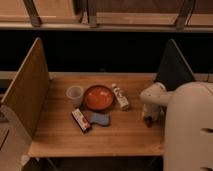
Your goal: Drag the pepper across the table
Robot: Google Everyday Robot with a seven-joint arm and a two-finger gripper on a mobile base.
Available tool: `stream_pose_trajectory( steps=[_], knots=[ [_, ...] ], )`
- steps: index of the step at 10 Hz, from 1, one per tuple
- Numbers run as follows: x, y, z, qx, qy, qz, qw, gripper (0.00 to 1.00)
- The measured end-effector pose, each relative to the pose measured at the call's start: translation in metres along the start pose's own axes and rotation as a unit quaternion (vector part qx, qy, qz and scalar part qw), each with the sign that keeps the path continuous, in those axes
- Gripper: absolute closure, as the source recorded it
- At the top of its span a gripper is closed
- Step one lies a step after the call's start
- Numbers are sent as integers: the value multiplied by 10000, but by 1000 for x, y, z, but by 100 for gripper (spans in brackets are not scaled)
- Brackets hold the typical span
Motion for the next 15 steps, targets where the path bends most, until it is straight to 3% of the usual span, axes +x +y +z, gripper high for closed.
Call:
stream_pose_trajectory(
  steps=[2,9,10,15],
  knots=[
    [1,0,1,3,8,-3,10000,88],
    [3,-1,5,15,43,-4,10000,24],
    [4,-1,5,17,45,-4,10000,20],
    [7,-10,9,96,88,20,9999,20]
  ],
)
